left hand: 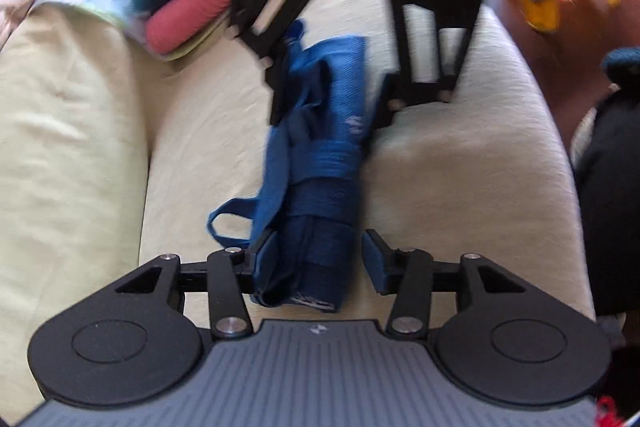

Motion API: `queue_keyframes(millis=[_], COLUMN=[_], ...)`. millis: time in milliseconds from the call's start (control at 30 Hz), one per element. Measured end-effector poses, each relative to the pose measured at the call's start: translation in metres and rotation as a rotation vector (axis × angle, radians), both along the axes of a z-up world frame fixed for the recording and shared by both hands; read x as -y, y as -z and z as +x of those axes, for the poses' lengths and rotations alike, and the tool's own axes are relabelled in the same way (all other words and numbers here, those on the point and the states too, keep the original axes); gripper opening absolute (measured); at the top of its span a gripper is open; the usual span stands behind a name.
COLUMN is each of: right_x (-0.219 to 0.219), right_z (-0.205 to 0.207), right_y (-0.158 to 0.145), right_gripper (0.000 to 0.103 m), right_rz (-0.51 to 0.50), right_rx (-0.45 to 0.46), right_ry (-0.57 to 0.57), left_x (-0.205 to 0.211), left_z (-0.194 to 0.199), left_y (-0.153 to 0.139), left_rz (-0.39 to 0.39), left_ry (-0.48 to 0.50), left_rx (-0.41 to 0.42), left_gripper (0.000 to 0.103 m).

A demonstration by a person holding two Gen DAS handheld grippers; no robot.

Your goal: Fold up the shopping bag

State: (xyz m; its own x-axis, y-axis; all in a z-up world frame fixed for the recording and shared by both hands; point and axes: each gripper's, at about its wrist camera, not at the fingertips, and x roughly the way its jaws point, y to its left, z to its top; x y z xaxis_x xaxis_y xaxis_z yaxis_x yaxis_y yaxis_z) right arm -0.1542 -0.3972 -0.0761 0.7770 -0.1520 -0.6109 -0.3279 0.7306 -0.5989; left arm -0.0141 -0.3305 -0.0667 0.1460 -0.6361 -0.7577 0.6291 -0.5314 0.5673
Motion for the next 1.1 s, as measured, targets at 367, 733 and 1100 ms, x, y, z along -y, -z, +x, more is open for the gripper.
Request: queue_keyframes(millis=[367,733,1100], right_x=[0.036,0.152,0.18], right_z=[0.02,0.068,0.073], right_y=[-0.053,-0.026,0.012], right_gripper=[0.044,0.04,0.034], right_rz=[0.569,1.294,1.486], right_rx=[-0.247,-0.455,-0.418], right_ry=[0.127,0.36,0.516], left_x=[-0.011,0.023,-0.009], left_z=[0.045,0.072,0.069], left_y=[-0.046,-0.043,-0.069], left_rz=[0.177,0.143,-0.139], left_ry=[-0.124,-0.229,-0.397], left_rx=[-0.404,-0.452,-0.47], left_gripper=[0.048,0.052,0.039])
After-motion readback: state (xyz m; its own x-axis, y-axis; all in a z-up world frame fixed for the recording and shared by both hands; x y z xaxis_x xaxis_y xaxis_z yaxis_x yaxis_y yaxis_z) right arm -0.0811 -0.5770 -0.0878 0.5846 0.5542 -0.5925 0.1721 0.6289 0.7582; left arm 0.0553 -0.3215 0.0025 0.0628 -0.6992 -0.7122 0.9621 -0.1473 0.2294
